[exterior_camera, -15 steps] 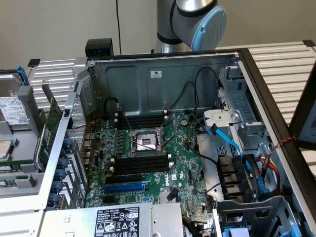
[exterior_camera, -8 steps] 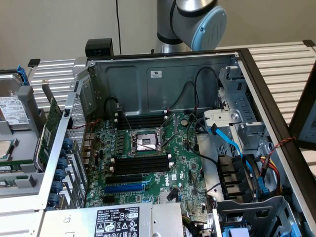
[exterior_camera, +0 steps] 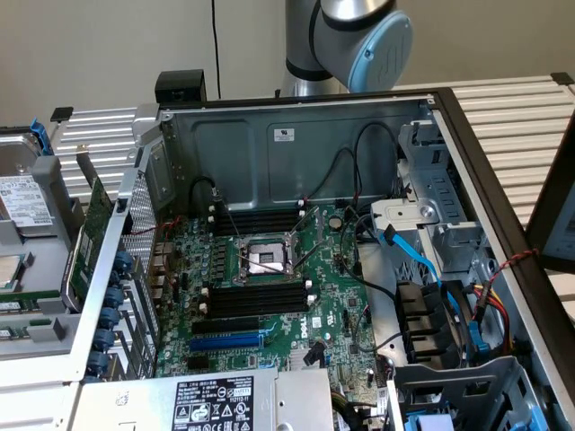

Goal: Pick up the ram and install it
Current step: 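Pick up the ram and move it above insertion slot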

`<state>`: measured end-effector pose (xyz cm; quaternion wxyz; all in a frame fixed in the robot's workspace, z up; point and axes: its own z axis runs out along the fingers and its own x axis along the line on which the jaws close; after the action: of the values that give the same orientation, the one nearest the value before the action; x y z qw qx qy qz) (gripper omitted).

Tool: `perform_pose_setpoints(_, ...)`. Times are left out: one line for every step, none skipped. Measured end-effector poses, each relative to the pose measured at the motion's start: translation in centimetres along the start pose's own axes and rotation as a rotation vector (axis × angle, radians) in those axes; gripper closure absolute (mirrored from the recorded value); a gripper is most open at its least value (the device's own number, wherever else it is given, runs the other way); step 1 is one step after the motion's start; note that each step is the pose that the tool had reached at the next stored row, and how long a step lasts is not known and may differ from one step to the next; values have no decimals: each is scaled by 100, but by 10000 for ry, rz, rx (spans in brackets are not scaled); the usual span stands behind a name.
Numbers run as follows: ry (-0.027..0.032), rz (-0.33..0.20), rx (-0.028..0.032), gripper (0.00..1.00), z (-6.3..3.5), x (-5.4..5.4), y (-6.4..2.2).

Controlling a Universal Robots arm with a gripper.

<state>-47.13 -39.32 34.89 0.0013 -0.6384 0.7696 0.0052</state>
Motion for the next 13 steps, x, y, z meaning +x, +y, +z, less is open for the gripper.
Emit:
perform_pose_setpoints(2, -171, -2, 90, 4, 0, 0)
perform_pose_setpoints(3, -290, -3, 90, 7, 0, -1)
perform_pose_setpoints(5, -330, -2, 90, 12, 0, -1)
perform_pose_setpoints(5, -344, -1, 90, 19, 0, -1)
perform_pose_setpoints(7, -354, -1, 90, 26, 1, -1)
perform_pose_setpoints(7, -362, -1, 89, 34, 1, -1)
perform_pose_setpoints(8, -370, 0, 89, 42, 1, -1)
perform_pose_setpoints(8, -380, -1, 83, 50, 1, -1)
perform_pose_setpoints(8, -391, -1, 76, 61, 0, -2)
perform_pose_setpoints(9, -405, 0, 76, 77, -1, -4)
perform_pose_setpoints(12, -419, 0, 70, 94, -1, -7)
perform_pose_setpoints(15, -431, -1, 70, 112, -1, -10)
perform_pose_setpoints(17, -442, 0, 64, 131, -1, -14)
